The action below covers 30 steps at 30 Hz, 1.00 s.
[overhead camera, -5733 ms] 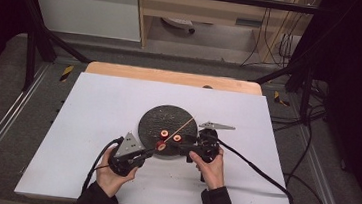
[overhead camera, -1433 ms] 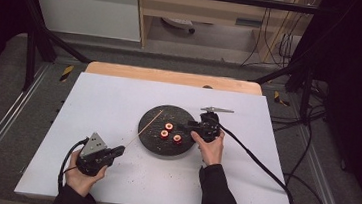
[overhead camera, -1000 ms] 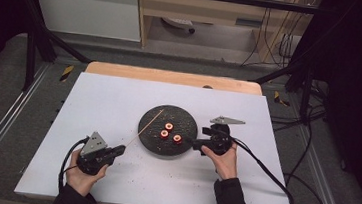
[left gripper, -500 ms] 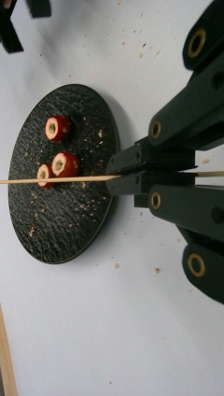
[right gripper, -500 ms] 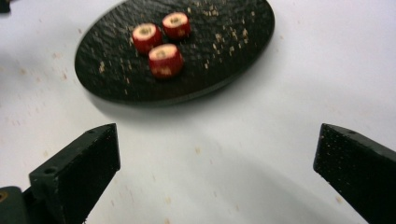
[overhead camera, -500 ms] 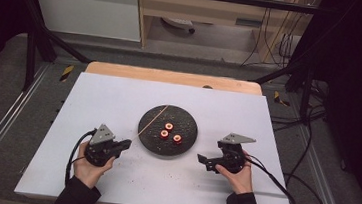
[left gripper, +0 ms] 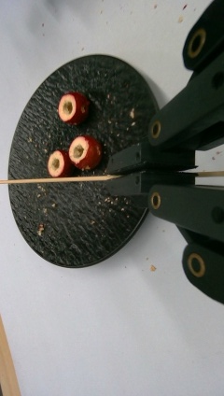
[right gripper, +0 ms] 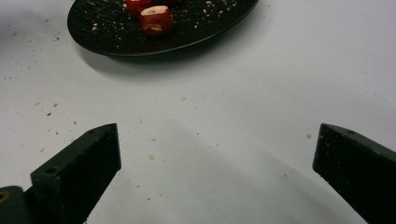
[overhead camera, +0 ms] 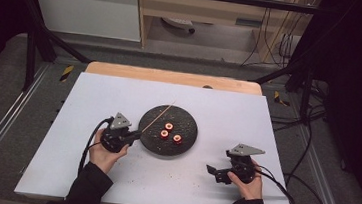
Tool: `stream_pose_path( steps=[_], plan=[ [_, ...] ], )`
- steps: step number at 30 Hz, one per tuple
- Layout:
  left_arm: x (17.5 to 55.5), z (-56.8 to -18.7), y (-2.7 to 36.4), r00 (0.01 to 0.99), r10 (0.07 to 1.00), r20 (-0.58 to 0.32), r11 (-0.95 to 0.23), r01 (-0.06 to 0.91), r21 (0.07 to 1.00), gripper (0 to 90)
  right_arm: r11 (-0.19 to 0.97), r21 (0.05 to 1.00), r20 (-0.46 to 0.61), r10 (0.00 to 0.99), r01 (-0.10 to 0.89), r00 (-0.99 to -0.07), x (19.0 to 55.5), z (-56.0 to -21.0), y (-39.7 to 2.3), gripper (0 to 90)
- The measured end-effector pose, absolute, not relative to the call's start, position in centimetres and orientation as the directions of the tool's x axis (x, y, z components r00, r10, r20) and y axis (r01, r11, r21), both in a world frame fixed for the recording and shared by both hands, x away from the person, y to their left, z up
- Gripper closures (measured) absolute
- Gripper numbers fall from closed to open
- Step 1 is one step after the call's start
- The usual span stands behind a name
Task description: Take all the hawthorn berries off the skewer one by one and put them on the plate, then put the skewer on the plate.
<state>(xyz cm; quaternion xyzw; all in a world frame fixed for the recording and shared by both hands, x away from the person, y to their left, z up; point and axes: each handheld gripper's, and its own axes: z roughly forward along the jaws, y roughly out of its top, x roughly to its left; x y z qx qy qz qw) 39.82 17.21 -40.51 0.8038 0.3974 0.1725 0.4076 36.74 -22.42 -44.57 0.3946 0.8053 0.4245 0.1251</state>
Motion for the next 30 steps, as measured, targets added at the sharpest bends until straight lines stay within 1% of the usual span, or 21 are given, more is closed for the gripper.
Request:
stream_pose_path(
  steps=[4, 14, 30],
  plan=[
    [40.9, -40.8, 16.8, 0.611, 0.79, -0.051, -0.351, 0.519, 0.78, 87.9, 0.327, 0.782, 0.133, 0.745, 0.531, -0.654, 36.7, -44.8, -22.8, 2.0],
    [42.6, -42.3, 15.7, 0.585, 0.811, -0.025, -0.376, 0.552, 0.744, 87.9, 0.324, 0.782, 0.137, 0.744, 0.533, -0.654, 36.5, -44.8, -22.9, 2.0],
    [43.2, -43.1, 14.3, 0.59, 0.807, -0.019, -0.397, 0.566, 0.723, 87.8, 0.326, 0.787, 0.139, 0.734, 0.524, -0.665, 36.3, -44.8, -23.1, 2.0]
  ],
)
